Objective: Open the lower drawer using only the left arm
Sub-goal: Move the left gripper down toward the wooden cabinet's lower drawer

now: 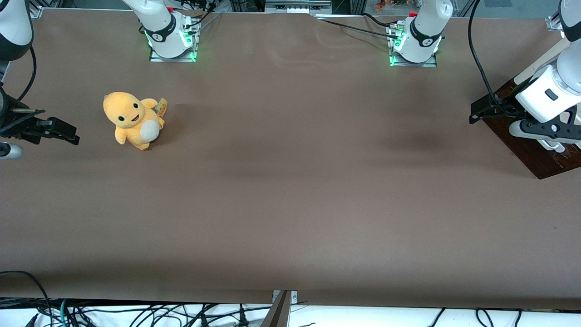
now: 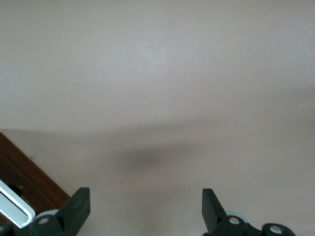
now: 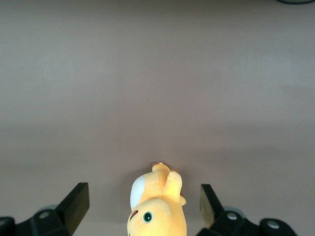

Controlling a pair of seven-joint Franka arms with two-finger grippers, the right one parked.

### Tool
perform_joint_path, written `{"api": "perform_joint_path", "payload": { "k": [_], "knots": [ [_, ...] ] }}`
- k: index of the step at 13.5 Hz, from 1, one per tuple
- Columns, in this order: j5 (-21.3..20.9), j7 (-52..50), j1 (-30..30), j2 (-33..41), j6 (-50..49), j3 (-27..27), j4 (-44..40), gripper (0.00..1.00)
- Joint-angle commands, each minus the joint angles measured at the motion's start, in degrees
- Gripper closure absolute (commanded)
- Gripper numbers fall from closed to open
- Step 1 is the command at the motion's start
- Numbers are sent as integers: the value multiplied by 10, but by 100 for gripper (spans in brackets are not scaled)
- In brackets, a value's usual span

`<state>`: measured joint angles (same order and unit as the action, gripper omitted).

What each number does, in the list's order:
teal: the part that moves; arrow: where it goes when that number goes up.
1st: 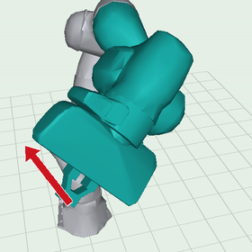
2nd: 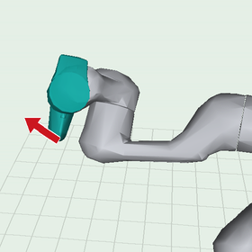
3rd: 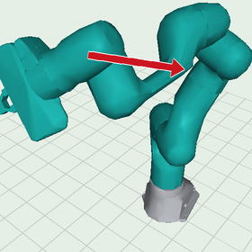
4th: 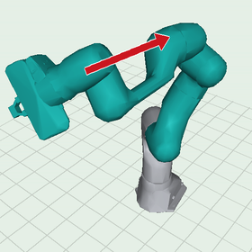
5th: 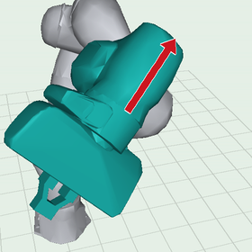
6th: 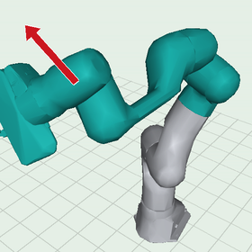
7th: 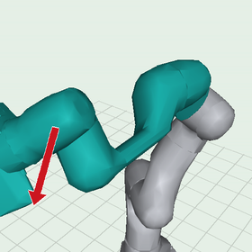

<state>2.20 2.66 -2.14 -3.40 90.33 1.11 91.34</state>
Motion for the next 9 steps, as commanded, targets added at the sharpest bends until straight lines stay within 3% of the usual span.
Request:
{"api": "perform_joint_path", "payload": {
  "k": [1, 9],
  "knots": [
    [7, 13, 5, -8, -14, 1, -20, 0],
    [6, 9, 9, -9, -14, 1, -20, 0]
  ]
}}
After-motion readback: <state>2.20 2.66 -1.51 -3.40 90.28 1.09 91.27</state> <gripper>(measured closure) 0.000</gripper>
